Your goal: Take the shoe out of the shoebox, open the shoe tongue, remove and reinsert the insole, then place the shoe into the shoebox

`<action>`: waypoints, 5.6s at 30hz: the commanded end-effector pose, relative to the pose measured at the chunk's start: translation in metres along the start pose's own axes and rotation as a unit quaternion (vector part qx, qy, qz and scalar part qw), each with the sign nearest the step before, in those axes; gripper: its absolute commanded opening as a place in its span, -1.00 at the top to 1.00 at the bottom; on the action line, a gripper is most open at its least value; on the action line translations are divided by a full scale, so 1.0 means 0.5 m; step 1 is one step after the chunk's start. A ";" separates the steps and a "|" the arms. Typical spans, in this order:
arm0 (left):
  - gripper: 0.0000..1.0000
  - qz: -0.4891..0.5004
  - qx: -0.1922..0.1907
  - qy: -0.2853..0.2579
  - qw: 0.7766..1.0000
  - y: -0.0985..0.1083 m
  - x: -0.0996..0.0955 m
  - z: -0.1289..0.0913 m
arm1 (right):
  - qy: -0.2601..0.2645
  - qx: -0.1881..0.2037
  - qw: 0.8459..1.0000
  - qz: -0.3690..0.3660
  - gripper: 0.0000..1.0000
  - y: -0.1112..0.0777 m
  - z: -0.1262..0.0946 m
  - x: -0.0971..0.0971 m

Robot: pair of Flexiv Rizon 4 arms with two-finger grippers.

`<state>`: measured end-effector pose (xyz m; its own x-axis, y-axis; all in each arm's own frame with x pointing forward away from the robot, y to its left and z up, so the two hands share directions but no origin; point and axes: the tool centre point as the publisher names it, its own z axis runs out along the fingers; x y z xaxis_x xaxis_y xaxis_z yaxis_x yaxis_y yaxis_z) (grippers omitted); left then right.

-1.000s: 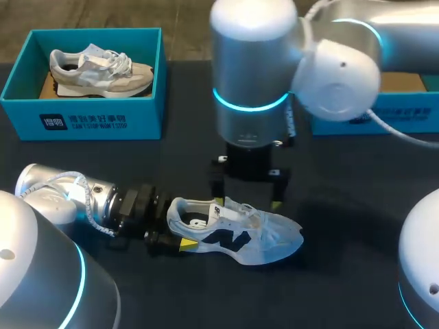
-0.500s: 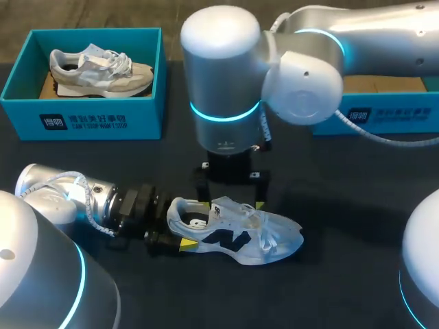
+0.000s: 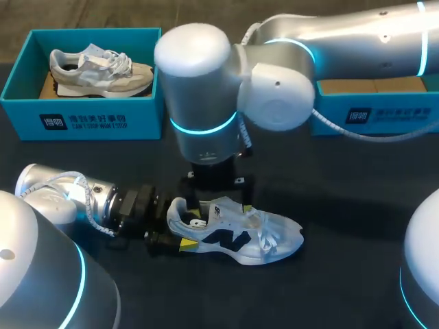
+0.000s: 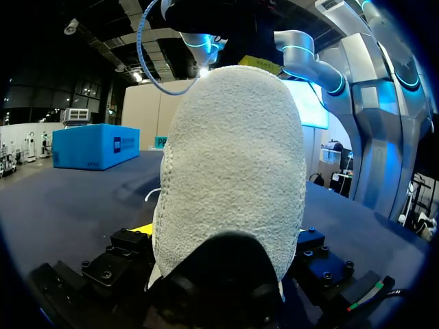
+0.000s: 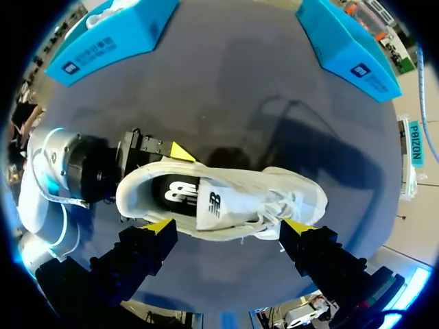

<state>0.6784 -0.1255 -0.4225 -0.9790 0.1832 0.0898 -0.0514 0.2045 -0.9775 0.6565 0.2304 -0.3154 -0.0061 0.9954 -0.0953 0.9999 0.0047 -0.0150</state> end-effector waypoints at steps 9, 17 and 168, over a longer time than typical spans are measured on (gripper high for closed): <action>1.00 0.000 0.000 -0.002 1.000 0.007 0.000 0.000 | -0.188 -0.025 0.977 0.094 -1.00 0.003 0.038 0.024; 1.00 0.000 0.000 -0.002 1.000 0.007 0.000 0.000 | -0.187 -0.032 0.977 0.100 -1.00 0.009 0.054 0.000; 1.00 0.000 0.000 -0.002 1.000 0.007 0.000 0.000 | -0.051 -0.111 0.863 -0.491 1.00 -0.097 -0.221 -0.114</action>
<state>0.6784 -0.1251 -0.4226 -0.9792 0.1821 0.0894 -0.0513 0.2043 -0.9776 0.6084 0.1690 -0.1968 -0.6723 0.7403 -0.0070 0.7292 0.6638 0.1659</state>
